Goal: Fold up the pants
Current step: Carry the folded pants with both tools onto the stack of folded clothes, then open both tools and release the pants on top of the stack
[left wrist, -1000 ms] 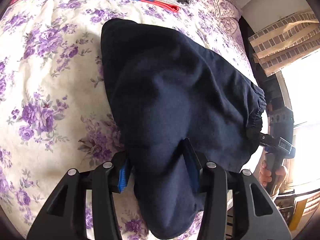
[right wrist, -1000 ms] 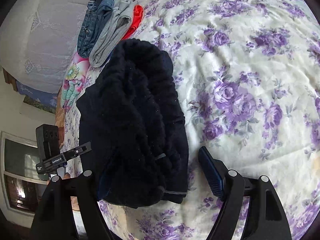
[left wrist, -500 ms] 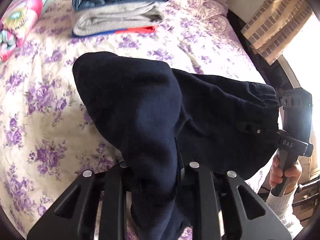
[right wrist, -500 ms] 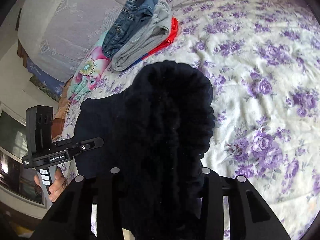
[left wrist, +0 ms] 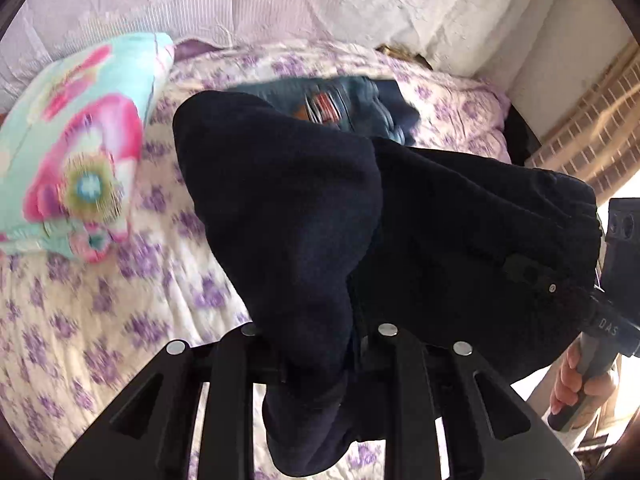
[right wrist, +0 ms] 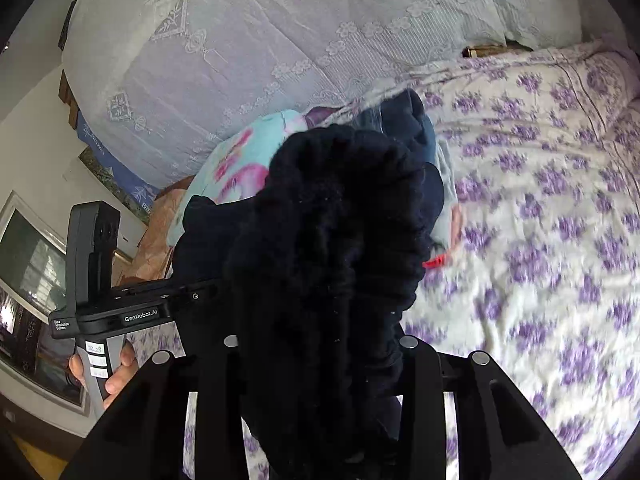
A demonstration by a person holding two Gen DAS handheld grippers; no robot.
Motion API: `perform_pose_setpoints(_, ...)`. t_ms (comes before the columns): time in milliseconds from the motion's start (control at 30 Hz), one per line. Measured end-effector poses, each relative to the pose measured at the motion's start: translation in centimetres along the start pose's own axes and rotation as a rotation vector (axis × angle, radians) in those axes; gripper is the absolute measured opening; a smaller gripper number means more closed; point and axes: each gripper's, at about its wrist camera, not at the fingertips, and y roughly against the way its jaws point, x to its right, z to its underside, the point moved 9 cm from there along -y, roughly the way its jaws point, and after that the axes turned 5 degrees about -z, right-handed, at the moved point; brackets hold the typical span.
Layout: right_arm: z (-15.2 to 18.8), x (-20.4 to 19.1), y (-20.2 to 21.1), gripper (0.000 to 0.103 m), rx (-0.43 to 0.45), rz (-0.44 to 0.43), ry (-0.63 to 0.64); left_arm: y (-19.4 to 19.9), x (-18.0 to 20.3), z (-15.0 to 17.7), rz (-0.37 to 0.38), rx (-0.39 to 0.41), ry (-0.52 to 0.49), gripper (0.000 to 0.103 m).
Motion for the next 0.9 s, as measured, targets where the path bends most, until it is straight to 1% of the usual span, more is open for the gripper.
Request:
perform_pose_setpoints(67,-5.4,-0.2,-1.7,0.037,0.024,0.028,0.016,0.2,-1.1,-5.9,-0.026,0.026,0.038,0.02)
perform_pose_setpoints(133,-9.4,0.4,-3.6,0.037,0.034,0.045,0.009,-0.6,-2.0,-10.8,-0.044,0.036,0.051,0.02)
perform_pose_setpoints(200,-12.0,1.9,-5.5,0.037,0.025,0.065,-0.017,-2.4,-2.8,-13.8,-0.036,0.026,0.073,0.02)
perform_pose_setpoints(267,-13.0,4.7,-8.2,0.037,-0.003,0.099,-0.045,-5.5,-3.5,-15.8,-0.016,0.002,0.086,0.021)
perform_pose_setpoints(300,-13.0,6.4,-9.8,0.038,-0.022,0.128,-0.053,-7.6,-3.9,-16.2,-0.009,-0.018,0.086,0.021)
perform_pose_setpoints(333,-12.7,8.3,-11.4,0.04,-0.037,0.182,-0.053,-9.7,-4.5,-16.3,-0.02,-0.037,0.089,0.021)
perform_pose_setpoints(367,-12.4,9.9,-12.6,0.046,-0.042,0.22,-0.041,-12.1,-5.5,-16.4,-0.05,-0.051,0.095,0.024)
perform_pose_setpoints(400,-12.2,11.0,-13.6,0.054,-0.035,0.231,-0.021,-14.2,-6.2,-16.4,-0.062,-0.06,0.1,0.036)
perform_pose_setpoints(433,-12.0,11.7,-14.0,0.058,-0.019,0.23,0.001,-16.0,-6.8,-16.3,-0.07,-0.056,0.102,0.049)
perform_pose_setpoints(500,-11.9,12.3,-14.4,0.071,-0.007,0.198,-0.005,-17.3,-7.3,-16.3,-0.067,-0.009,0.095,0.056)
perform_pose_setpoints(533,-11.8,12.5,-14.4,0.073,-0.011,0.181,-0.021,-17.2,-7.4,-16.2,-0.064,0.019,0.091,0.056)
perform_pose_setpoints(600,-11.9,12.2,-14.0,0.079,-0.013,0.199,-0.009,-16.6,-7.4,-15.9,-0.046,0.04,0.082,0.057)
perform_pose_setpoints(633,-12.0,11.8,-13.7,0.079,-0.011,0.221,0.017,-16.3,-7.9,-16.0,-0.044,0.04,0.082,0.062)
perform_pose_setpoints(667,-12.3,11.2,-13.1,0.079,0.001,0.257,0.053,-15.6,-8.4,-15.8,-0.072,0.048,0.086,0.065)
perform_pose_setpoints(733,-13.2,9.9,-11.2,0.079,0.057,0.336,0.126,-14.3,-8.9,-15.9,-0.148,0.081,0.075,0.066)
perform_pose_setpoints(833,-14.3,6.8,-6.9,0.079,0.19,0.451,0.225,-10.8,-9.2,-14.7,-0.231,0.143,0.042,0.067)
perform_pose_setpoints(867,-14.1,5.5,-5.6,0.082,0.217,0.467,0.251,-9.2,-8.7,-13.9,-0.244,0.174,0.023,0.07)
perform_pose_setpoints(900,-13.7,4.0,-4.4,0.087,0.234,0.48,0.279,-7.7,-8.2,-13.0,-0.259,0.206,0.0,0.083)
